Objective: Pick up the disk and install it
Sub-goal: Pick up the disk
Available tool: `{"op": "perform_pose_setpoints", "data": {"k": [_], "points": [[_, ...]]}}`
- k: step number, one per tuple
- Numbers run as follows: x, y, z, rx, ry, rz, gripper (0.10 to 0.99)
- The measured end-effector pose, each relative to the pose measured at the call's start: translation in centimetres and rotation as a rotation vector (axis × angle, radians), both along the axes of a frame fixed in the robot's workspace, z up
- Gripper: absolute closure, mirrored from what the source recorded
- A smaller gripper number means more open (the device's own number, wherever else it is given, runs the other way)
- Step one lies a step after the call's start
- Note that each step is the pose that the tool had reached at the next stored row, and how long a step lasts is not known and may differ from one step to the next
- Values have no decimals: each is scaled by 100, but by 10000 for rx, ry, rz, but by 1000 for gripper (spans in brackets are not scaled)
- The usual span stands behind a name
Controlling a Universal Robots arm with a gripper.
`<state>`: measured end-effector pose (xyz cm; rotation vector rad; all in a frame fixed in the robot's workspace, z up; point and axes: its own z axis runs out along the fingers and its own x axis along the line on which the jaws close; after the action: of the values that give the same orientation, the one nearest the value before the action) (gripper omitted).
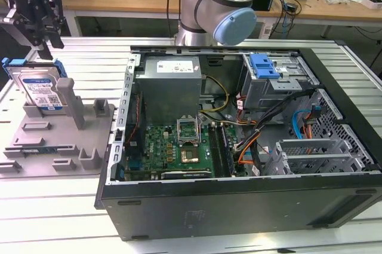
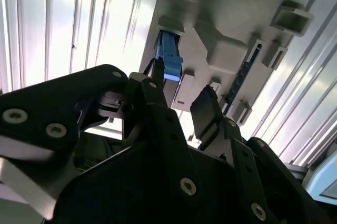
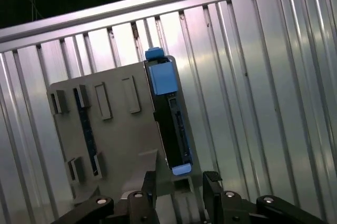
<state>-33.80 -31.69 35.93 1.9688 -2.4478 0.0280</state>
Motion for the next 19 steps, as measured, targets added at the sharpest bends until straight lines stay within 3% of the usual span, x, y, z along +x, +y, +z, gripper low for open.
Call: {"op": "perform_pose_setpoints", "data": {"k": [5,11,16,19], "points": [[-13,0,1,-1,1,-1,604],[-35,55,-1,-31,1,383,604],[-267,64,-14,-47,2,516,604],[-351,64,-22,-47,2,552,604]]}}
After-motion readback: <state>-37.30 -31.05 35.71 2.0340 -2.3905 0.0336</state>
